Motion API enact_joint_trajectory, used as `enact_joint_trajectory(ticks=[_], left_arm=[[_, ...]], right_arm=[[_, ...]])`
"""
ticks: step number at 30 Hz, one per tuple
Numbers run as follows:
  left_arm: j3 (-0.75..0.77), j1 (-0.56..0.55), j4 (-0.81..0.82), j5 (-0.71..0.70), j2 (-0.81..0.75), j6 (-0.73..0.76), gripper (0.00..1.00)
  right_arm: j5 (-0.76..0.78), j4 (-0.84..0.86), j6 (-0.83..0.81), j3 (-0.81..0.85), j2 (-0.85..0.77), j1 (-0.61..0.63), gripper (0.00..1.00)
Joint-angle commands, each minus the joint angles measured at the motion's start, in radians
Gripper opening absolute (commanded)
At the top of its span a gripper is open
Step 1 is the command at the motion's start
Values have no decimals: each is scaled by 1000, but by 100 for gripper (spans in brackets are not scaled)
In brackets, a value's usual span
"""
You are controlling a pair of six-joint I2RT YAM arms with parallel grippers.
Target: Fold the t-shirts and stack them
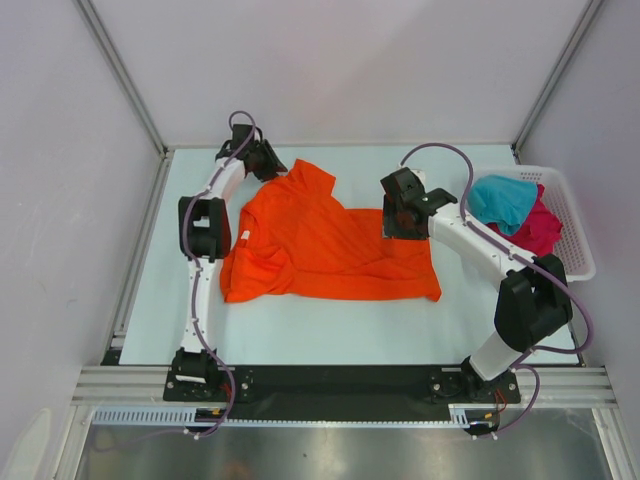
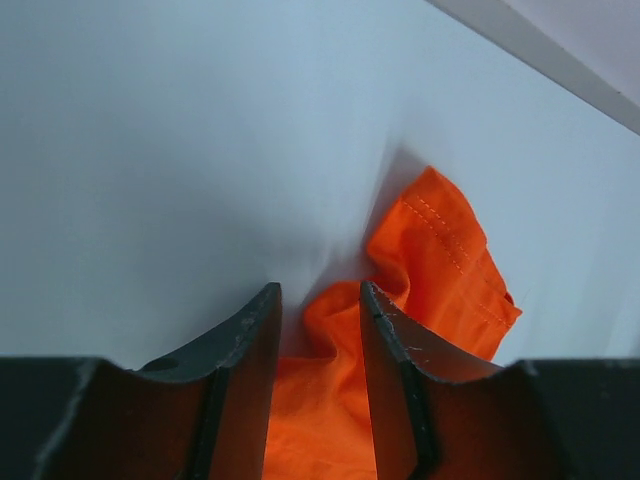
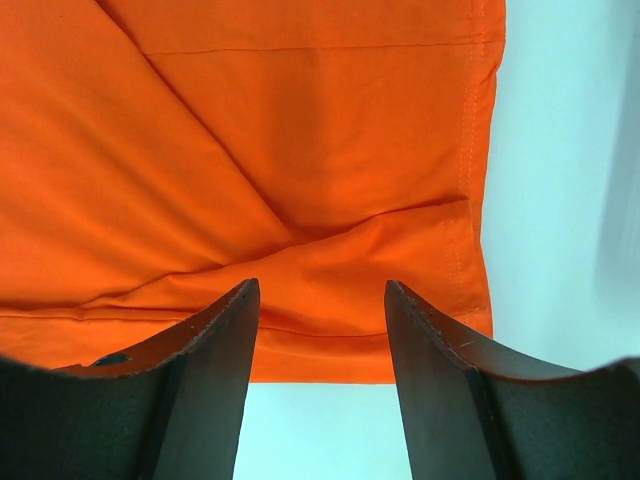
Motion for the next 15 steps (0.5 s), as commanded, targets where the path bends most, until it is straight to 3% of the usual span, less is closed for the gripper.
enact_joint_trajectory(ticks=[1,15], left_arm=[[34,-15,10,2,14,-3,42],[20,-39,72,73,31,-51,41]], right_arm=[[16,-8,-10,37,9,4,58],[31,-21,-12,48,22,4,58]])
